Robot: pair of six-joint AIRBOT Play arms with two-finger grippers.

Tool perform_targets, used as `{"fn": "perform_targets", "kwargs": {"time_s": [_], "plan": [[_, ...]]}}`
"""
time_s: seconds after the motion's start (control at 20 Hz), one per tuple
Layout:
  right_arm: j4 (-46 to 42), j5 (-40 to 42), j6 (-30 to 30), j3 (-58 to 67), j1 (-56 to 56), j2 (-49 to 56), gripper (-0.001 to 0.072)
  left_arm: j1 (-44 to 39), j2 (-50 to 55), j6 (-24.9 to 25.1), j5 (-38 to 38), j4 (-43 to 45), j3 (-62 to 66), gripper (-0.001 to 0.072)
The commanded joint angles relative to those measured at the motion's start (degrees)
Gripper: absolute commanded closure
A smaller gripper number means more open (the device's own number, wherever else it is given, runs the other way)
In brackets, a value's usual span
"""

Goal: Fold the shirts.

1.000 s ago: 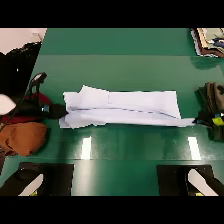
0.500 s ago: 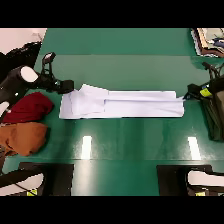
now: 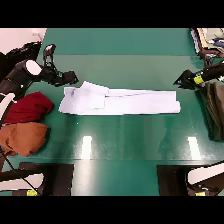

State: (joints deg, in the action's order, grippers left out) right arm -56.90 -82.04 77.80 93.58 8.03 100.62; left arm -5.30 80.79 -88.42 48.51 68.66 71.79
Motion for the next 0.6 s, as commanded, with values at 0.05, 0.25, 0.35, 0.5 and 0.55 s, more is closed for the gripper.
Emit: {"fn": "perform_targets", "kwargs": {"time_s": [0.05,0.25,0.35,0.5,0.55], "plan": [[1.46,-6.21,-3.96,-0.22,4.85,1.42,0.0243,-0.02,0.22,0.83,9.29,-0.07,1.81,0.0621],[1.68,-6.47,-6.4,-8.68,10.45,1.46,0.0183,-0.04,0.22,1.03,10.01,-2.82,1.81,0.0679],[4.79,-6.23,-8.63,-12.85,11.78,2.34,0.0118,-0.33,0.22,1.05,9.53,-4.46,1.81,0.068],[12.13,-6.67,-11.21,-17.31,10.99,4.83,0.012,-1.6,0.26,1.05,8.55,-4.9,1.81,0.0679],[14.14,-6.51,-12.59,-18.12,10.01,5.44,0.0121,-2.27,0.35,1.07,8.44,-4.85,1.81,0.068]]}}
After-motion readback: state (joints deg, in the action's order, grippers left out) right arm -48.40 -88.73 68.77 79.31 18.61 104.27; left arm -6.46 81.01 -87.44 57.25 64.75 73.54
